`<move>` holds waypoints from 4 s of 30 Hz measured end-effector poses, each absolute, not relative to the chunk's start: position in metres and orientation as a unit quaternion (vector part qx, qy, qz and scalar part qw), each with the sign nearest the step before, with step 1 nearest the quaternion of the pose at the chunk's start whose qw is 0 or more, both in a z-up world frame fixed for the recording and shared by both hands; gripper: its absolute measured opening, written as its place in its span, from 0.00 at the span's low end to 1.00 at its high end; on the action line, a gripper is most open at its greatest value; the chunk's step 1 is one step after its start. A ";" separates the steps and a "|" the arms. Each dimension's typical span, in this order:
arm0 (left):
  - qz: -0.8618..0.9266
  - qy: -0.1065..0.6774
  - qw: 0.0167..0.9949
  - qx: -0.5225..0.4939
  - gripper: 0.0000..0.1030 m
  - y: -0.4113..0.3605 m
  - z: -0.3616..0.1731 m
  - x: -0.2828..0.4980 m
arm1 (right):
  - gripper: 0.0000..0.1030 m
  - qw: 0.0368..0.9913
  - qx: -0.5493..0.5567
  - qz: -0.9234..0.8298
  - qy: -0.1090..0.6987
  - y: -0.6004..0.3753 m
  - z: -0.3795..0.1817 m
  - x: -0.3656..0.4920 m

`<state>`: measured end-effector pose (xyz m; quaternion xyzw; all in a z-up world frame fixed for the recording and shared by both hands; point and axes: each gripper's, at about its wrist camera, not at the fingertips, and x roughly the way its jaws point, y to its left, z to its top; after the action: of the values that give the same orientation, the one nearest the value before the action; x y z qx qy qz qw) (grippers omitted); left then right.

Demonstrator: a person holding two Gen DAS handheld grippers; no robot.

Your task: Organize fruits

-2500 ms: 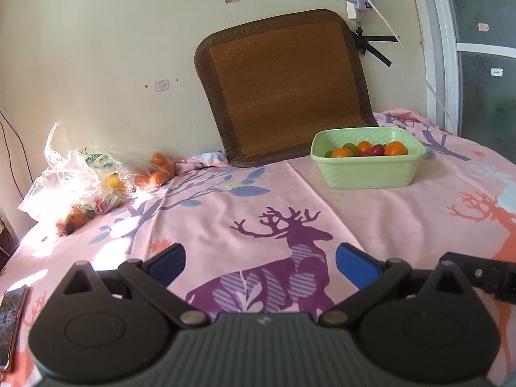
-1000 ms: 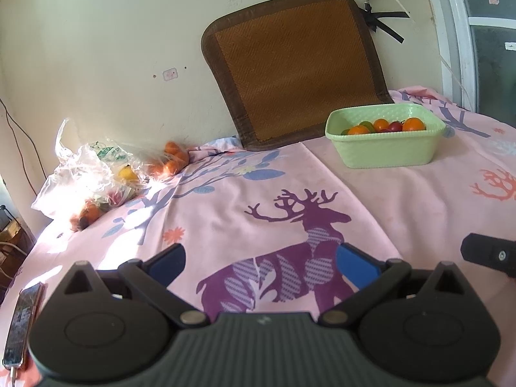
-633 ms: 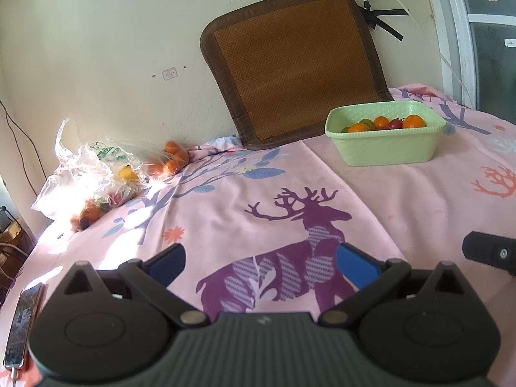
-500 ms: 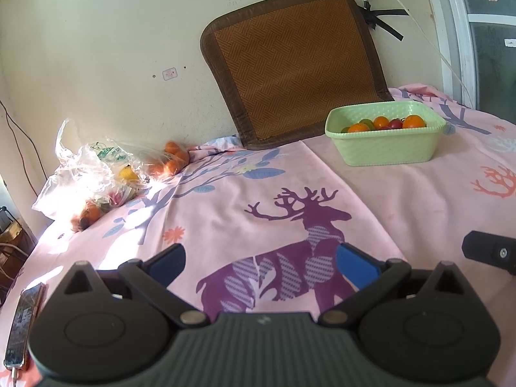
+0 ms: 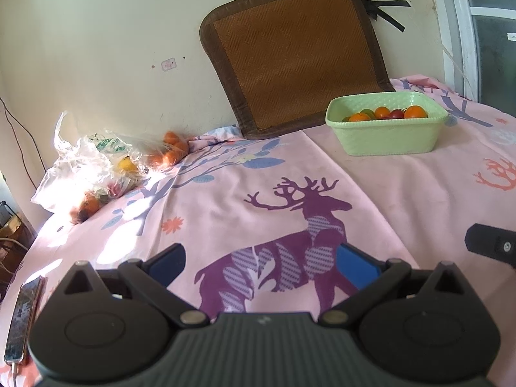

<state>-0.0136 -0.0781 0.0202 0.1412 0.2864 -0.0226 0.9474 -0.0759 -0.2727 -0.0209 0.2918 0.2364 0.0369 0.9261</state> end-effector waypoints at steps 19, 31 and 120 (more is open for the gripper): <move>-0.012 0.293 0.946 0.141 1.00 -0.076 0.019 -0.011 | 0.63 0.926 0.292 0.037 0.236 -0.273 -0.021 -0.076; -0.014 0.292 0.946 0.142 1.00 -0.077 0.019 -0.012 | 0.63 0.926 0.293 0.036 0.236 -0.273 -0.021 -0.076; -0.044 0.307 0.938 0.156 1.00 -0.088 0.019 -0.019 | 0.68 0.933 0.282 0.033 0.223 -0.273 -0.019 -0.079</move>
<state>-0.0190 -0.0882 0.0191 0.1560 0.3072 -0.0442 0.9377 -0.0788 -0.2734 -0.0188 0.2819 0.2233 0.0329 0.9325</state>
